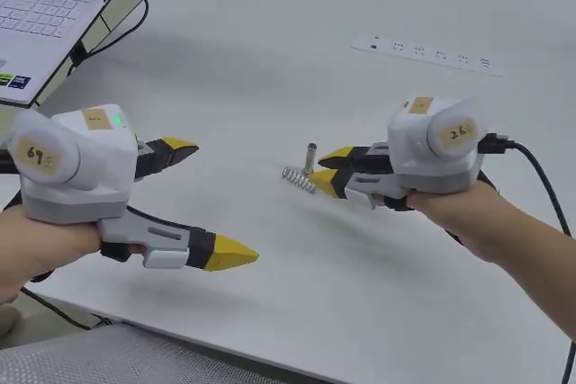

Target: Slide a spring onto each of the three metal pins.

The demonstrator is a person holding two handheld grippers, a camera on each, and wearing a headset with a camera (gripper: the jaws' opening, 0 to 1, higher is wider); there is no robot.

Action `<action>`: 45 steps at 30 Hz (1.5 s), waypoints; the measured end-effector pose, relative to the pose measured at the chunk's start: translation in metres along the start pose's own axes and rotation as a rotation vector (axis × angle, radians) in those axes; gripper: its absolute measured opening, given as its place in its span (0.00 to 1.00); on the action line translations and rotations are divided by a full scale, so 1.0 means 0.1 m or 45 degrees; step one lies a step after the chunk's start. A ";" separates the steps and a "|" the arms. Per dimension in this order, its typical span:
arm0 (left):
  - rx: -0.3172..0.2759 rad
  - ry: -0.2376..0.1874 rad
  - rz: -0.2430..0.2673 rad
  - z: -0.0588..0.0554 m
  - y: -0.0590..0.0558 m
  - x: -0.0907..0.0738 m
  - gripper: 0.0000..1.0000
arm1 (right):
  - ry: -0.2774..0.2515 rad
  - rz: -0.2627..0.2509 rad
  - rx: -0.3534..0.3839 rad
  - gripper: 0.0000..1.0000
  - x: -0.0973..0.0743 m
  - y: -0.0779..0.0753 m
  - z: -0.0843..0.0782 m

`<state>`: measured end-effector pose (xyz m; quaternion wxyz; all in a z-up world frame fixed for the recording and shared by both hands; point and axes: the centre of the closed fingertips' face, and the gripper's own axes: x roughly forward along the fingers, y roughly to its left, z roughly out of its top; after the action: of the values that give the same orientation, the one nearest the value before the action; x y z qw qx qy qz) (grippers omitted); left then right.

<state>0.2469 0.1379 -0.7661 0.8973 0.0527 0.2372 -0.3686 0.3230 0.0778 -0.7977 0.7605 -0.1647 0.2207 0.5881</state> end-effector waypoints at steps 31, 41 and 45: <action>-0.010 0.012 0.015 -0.04 0.05 -0.07 0.97 | 0.204 -0.041 0.000 0.09 0.35 -0.10 -0.34; -0.012 0.021 0.014 -0.05 0.04 -0.08 0.97 | 0.219 -0.033 -0.049 0.08 0.38 -0.08 -0.38; -0.008 0.017 0.007 -0.02 0.01 -0.06 0.97 | 0.244 -0.031 -0.085 0.08 0.36 -0.05 -0.39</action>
<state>0.2431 0.1429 -0.7653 0.8969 0.0528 0.2441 -0.3651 0.3297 0.0866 -0.8496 0.7370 -0.2481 0.2708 0.5674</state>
